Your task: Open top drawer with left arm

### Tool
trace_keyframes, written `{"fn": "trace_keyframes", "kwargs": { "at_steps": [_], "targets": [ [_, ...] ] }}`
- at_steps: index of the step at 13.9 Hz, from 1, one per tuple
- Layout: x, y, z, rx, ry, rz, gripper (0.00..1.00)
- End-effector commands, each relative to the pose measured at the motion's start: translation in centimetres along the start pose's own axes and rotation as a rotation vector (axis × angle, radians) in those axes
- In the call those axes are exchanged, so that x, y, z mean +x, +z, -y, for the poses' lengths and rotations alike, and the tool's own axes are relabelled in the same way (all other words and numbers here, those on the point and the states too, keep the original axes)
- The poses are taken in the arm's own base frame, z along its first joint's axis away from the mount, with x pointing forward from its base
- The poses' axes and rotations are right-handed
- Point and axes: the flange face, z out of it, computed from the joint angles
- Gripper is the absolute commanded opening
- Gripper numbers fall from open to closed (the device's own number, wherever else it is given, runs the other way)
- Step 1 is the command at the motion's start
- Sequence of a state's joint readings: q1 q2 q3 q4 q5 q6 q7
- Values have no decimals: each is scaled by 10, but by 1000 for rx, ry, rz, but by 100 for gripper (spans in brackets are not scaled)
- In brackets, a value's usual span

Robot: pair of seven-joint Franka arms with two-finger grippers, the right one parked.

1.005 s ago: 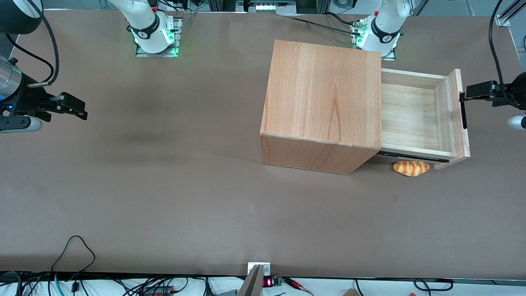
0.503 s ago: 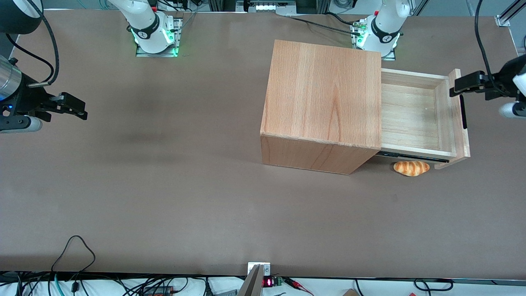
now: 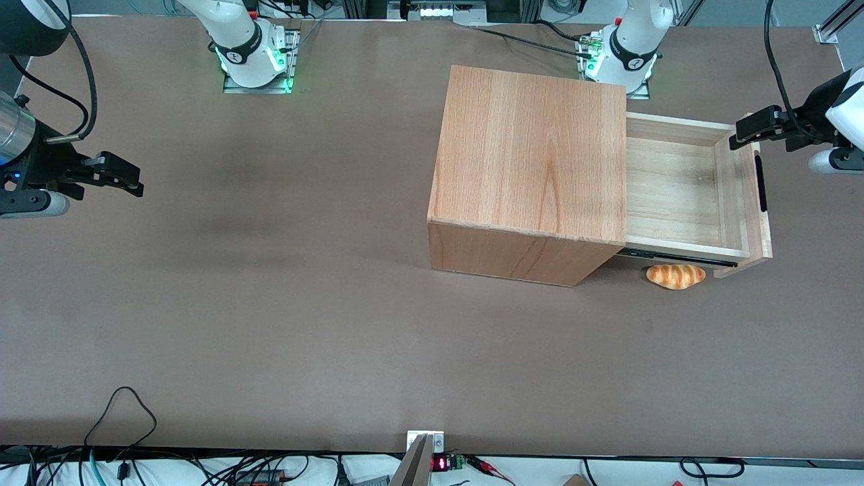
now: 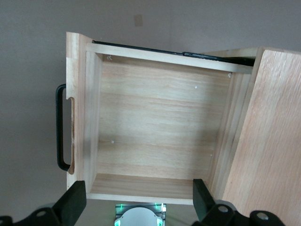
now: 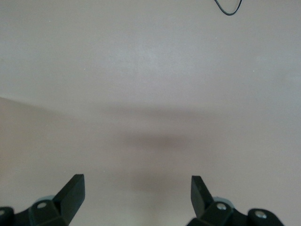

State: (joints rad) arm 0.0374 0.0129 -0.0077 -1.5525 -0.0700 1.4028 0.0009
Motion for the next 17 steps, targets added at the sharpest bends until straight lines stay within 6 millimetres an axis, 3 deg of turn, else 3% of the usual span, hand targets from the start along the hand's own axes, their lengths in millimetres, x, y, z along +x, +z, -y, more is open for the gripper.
{"fn": "trace_keyframes", "kwargs": {
  "at_steps": [1,4,9,17],
  "targets": [
    [-4,-2,2,41,-5,-41,100],
    [0,4,24,37,53,-60,100],
    [-8,7,9,41,22,-52,100],
    [-14,12,5,43,-1,-43,100]
  ]
}}
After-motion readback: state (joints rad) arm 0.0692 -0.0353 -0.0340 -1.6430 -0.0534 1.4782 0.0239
